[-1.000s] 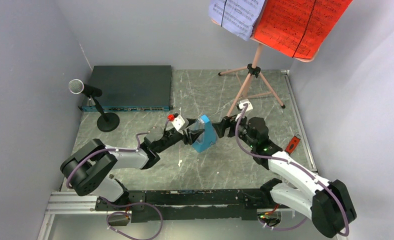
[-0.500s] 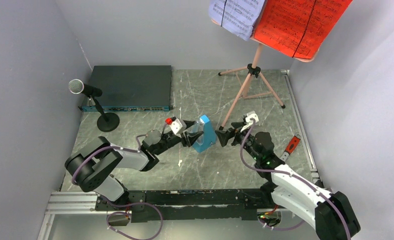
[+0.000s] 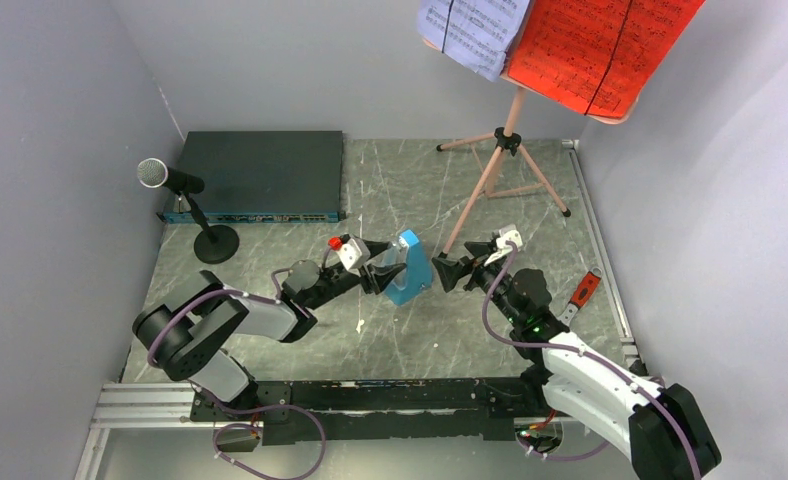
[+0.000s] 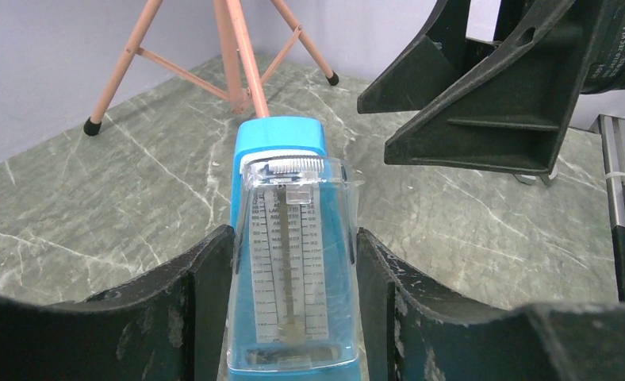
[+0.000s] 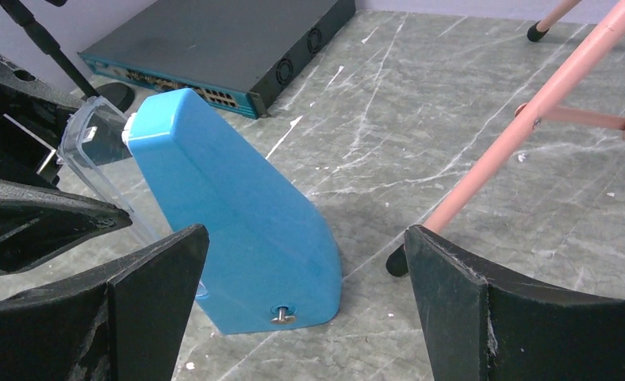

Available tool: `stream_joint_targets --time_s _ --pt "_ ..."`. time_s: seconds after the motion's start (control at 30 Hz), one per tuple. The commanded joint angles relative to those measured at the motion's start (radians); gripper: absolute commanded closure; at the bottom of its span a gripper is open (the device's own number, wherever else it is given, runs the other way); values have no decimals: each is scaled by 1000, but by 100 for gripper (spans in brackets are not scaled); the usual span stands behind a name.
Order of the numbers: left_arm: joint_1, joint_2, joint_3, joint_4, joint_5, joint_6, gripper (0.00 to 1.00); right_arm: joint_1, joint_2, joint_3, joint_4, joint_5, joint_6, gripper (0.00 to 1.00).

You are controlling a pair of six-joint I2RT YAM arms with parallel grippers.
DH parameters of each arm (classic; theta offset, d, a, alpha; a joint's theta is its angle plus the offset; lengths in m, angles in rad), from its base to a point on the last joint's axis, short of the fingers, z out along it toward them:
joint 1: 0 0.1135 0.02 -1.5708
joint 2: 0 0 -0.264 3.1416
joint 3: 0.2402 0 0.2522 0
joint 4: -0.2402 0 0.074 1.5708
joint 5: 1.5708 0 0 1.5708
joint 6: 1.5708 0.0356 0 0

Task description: Pack up the instrument practice props

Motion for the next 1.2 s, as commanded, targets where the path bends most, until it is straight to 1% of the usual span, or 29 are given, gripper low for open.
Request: stream_joint_targets --time_s 0.0,0.23,0.47,0.67,0.73,0.87,1.17 --pt "8 18 11 69 27 1 45 1 -2 -7 73 12 -12 0" --pt "33 32 4 49 43 -12 45 1 1 -9 78 3 -15 0" --pt "48 71 16 70 92 -36 45 1 6 -8 80 -3 -17 0" --pt "49 65 29 16 97 -22 45 1 8 -8 78 -2 -17 0" --pt "49 59 38 -20 95 -22 45 1 8 -7 79 -4 -17 0" --pt "48 36 64 -157 84 -18 46 1 10 -5 76 -8 -20 0" --pt "45 12 122 -381 44 16 45 1 25 2 79 -35 -25 0"
